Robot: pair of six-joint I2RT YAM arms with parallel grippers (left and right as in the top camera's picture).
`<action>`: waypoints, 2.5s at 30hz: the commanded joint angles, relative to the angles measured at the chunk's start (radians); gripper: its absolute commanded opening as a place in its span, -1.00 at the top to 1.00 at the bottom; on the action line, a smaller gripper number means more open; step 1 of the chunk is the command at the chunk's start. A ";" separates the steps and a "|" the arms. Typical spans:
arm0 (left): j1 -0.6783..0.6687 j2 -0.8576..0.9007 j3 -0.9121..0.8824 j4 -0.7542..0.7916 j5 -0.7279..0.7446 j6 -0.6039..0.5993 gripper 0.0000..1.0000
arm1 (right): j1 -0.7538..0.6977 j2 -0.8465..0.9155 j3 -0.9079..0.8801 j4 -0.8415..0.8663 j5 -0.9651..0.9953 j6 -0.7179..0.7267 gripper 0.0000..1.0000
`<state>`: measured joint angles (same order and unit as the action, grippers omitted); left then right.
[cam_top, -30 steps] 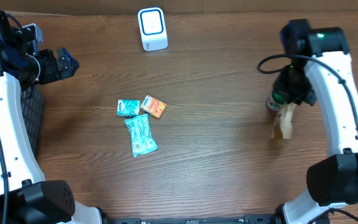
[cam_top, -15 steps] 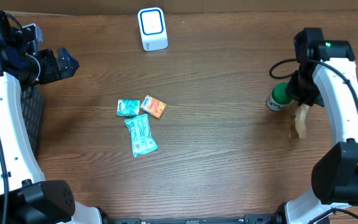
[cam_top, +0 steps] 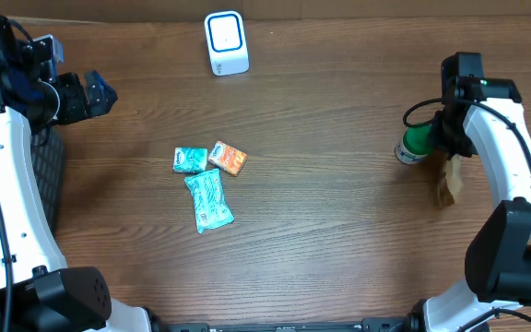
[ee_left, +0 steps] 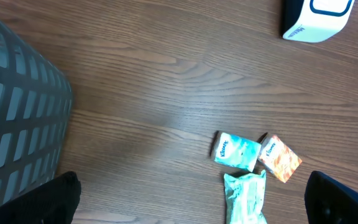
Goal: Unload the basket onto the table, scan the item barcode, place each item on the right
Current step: 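Carry the snack bag right and lower it beside the jar, then release the bag and move the right gripper to the orange tissue pack, then grasp the orange tissue pack with the right gripper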
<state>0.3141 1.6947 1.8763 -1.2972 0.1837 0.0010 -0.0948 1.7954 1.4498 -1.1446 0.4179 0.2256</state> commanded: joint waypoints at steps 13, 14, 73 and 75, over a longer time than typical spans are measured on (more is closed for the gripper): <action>0.000 0.005 0.004 0.000 0.008 0.015 -0.99 | 0.002 -0.004 -0.005 0.031 -0.095 -0.018 -0.43; 0.000 0.005 0.004 0.000 0.008 0.014 -0.99 | 0.002 -0.003 0.001 0.029 -0.108 -0.018 -0.47; -0.002 0.005 0.004 0.000 0.008 0.015 -0.99 | 0.721 0.412 0.301 0.371 -0.628 0.207 0.06; -0.002 0.005 0.004 0.000 0.008 0.014 -0.99 | 0.721 0.436 0.301 0.377 -0.637 0.121 0.07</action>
<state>0.3141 1.6947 1.8763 -1.2972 0.1837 0.0010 0.6308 2.2013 1.7573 -0.7776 -0.2222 0.4667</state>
